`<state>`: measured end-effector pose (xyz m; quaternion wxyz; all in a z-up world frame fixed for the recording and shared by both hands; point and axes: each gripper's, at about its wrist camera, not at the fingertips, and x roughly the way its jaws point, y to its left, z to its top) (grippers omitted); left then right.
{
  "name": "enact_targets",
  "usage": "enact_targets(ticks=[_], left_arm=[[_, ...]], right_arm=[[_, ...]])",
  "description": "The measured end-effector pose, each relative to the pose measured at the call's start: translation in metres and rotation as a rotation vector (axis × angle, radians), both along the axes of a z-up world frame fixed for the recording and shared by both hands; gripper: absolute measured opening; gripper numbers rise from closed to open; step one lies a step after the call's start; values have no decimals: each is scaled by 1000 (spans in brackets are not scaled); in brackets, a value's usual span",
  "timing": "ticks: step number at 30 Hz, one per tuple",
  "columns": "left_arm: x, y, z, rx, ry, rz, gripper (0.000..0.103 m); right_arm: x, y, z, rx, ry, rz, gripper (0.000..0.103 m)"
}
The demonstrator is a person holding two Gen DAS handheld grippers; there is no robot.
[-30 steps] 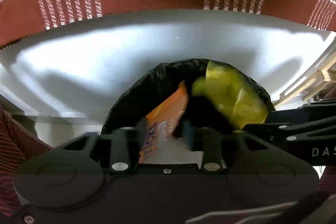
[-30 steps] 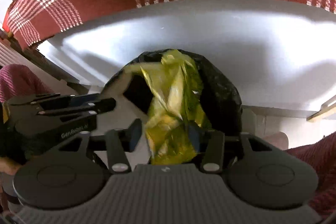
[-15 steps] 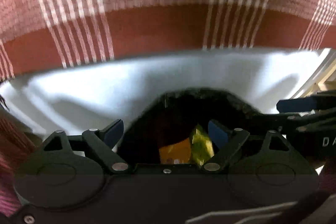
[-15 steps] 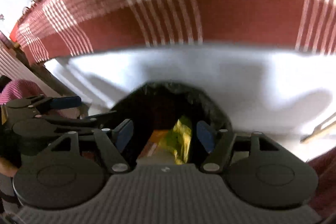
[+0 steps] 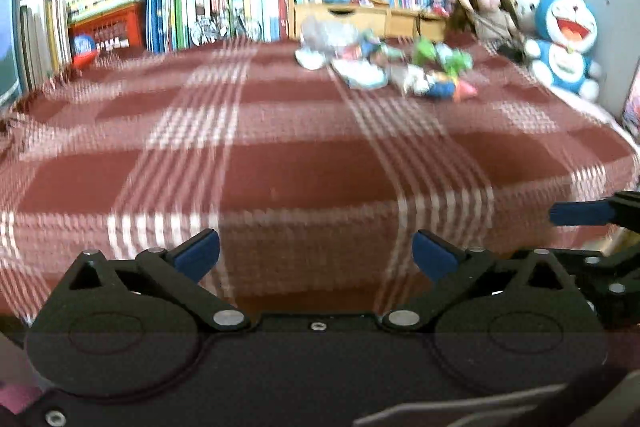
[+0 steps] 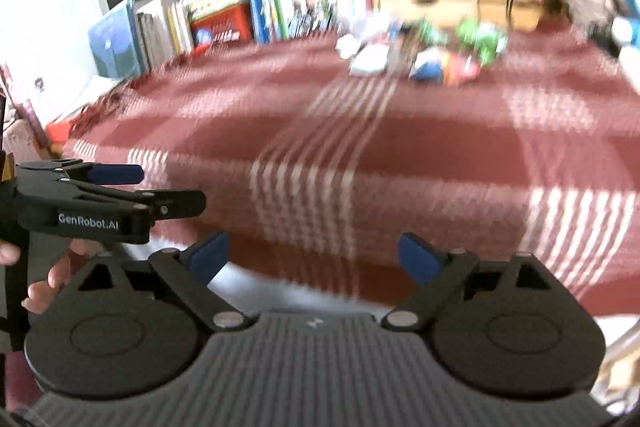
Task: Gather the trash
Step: 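Move both open tools back over the table, then grasp the small clear wrapper with the left tool while the right grasps the colorful snack bag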
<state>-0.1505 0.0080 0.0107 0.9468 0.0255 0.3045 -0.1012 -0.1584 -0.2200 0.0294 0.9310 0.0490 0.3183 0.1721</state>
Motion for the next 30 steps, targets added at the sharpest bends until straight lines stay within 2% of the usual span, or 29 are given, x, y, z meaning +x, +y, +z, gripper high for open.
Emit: enact_targets(ticks=[4, 7, 12, 17, 21, 23, 28, 30], left_arm=[[26, -4, 18, -32, -51, 21, 102], [57, -6, 25, -81, -30, -9, 102], [107, -13, 30, -157, -11, 40, 102], [154, -34, 34, -188, 6, 39, 98], [180, -61, 36, -242, -5, -48, 91], [195, -74, 35, -241, -1, -75, 85], [235, -103, 21, -233, 93, -84, 79], [250, -112, 15, -242, 131, -81, 74]], right_arm=[[12, -6, 15, -86, -116, -64, 103], [28, -11, 23, -144, -168, -110, 103], [61, -18, 30, -197, -207, -143, 103], [97, -21, 29, -225, -220, -150, 102], [126, -21, 24, -261, -207, -110, 99], [139, -22, 19, -270, -199, -98, 99], [162, -37, 10, -210, -178, -71, 100], [169, -42, 6, -208, -168, -71, 100]])
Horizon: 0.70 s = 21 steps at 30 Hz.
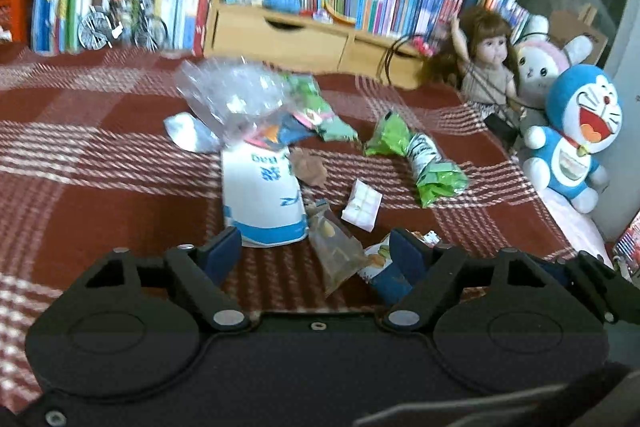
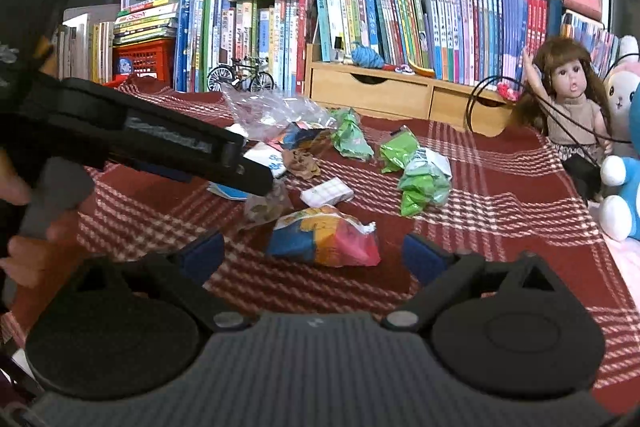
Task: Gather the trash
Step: 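Grasp the small clear wrapper with the left tool while the right grasps the colorful snack bag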
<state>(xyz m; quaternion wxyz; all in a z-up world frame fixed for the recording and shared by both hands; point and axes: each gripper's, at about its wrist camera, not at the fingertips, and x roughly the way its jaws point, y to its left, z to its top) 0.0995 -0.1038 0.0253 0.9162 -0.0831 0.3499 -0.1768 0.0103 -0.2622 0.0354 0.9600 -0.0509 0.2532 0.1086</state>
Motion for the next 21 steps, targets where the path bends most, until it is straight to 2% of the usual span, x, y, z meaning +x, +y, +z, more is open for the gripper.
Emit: enact_targets(ticks=[4, 6, 7, 8, 13, 18, 21], left_arm=[[19, -7, -15, -39, 76, 15, 47], [21, -10, -20, -29, 61, 19, 39], [21, -12, -20, -21, 53, 13, 26], [21, -12, -20, -21, 54, 9, 23], [16, -5, -13, -32, 27, 22, 21], [4, 9, -1, -36, -15, 37, 21], [-6, 16, 6, -19, -46, 38, 21]], right_arm=[[13, -4, -6, -10, 20, 5, 101], [22, -4, -9, -8, 43, 19, 101], [26, -3, -10, -9, 57, 26, 101], [31, -1, -11, -10, 69, 33, 101], [50, 3, -13, 0, 131, 56, 100], [52, 8, -13, -14, 142, 50, 68], [46, 9, -10, 0, 121, 44, 66]])
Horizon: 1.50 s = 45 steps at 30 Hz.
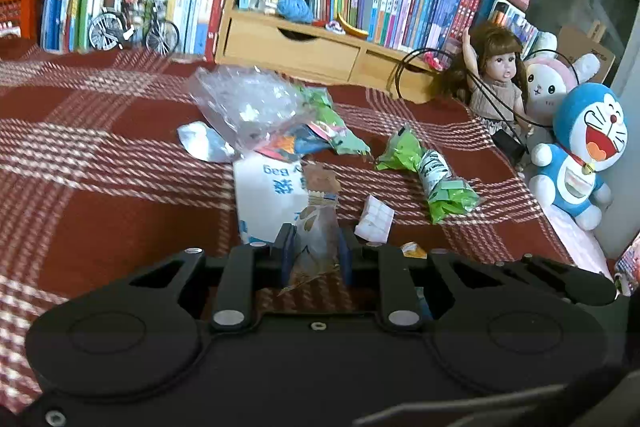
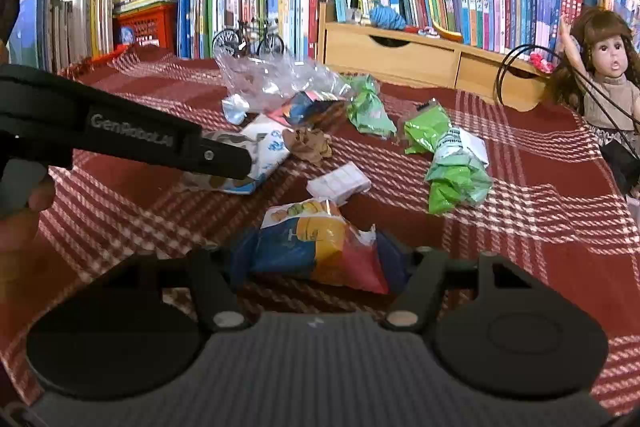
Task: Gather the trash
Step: 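Grasp the small clear wrapper with the left tool while the right grasps the colorful snack bag, then carry wrapper and snack bag over the trash bin and open both tools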
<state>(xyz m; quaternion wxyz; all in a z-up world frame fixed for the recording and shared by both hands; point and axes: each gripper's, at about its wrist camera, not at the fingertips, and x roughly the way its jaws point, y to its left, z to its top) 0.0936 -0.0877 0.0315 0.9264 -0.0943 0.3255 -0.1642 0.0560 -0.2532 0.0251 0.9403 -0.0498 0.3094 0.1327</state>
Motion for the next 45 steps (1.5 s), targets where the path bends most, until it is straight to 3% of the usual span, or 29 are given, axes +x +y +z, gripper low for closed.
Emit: enact_targets(ticks=[12, 24, 32, 45], left_arm=[[-56, 29, 18, 67, -72, 2, 21], [-130, 53, 19, 138, -37, 10, 21], [-189, 72, 9, 84, 25, -4, 21], [-274, 94, -35, 100, 84, -29, 22]], right_arm=[[-41, 17, 19, -12, -53, 6, 61], [-102, 39, 36, 32, -83, 39, 61], [-153, 52, 36, 54, -80, 71, 61], [-228, 63, 13, 95, -19, 105, 61]])
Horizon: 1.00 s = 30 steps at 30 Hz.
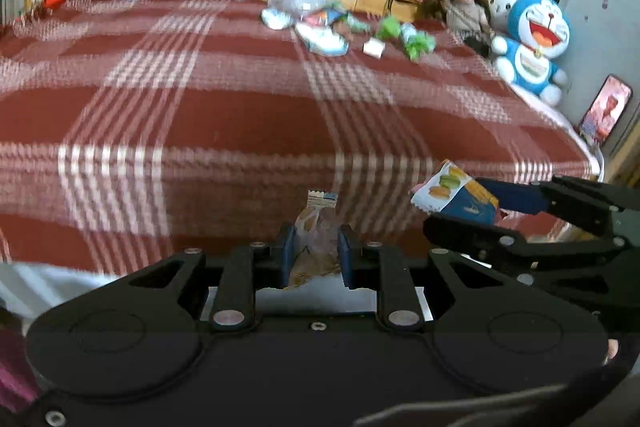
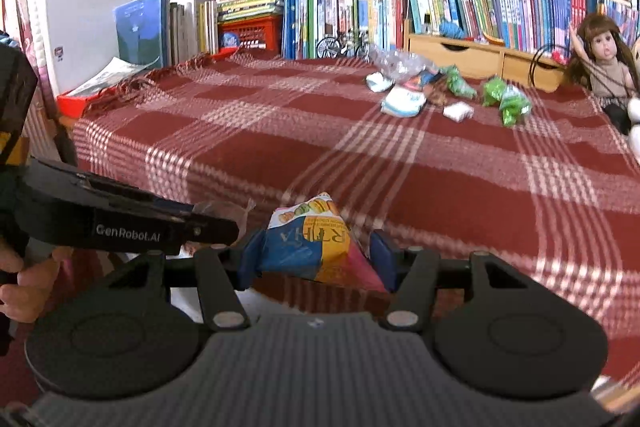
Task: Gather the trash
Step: 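Carry wrapper and snack bag over the trash bin and open both tools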
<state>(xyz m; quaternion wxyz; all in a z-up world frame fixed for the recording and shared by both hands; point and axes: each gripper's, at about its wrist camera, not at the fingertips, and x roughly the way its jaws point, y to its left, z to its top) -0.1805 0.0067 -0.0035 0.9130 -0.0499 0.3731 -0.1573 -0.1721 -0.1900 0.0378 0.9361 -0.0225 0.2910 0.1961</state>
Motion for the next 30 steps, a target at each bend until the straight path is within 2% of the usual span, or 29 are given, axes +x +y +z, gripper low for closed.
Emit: enact_targets(ticks=[6, 12, 21, 28, 30], left_arm=[[-16, 8, -34, 15, 73, 24, 22], [-19, 13, -70, 21, 179, 56, 22], [-2, 9, -128, 64, 320, 62, 22], [0, 3, -140, 79, 344, 53, 24], [3, 1, -142, 83, 344, 55, 28]], right_arm=[[-18, 5, -27, -7, 78, 15, 61], [-23, 7, -60, 5, 187, 19, 61], [-9, 7, -120, 55, 410, 5, 62], [-7, 8, -136, 45, 449, 13, 66], [-6, 7, -137, 46, 450, 13, 71]])
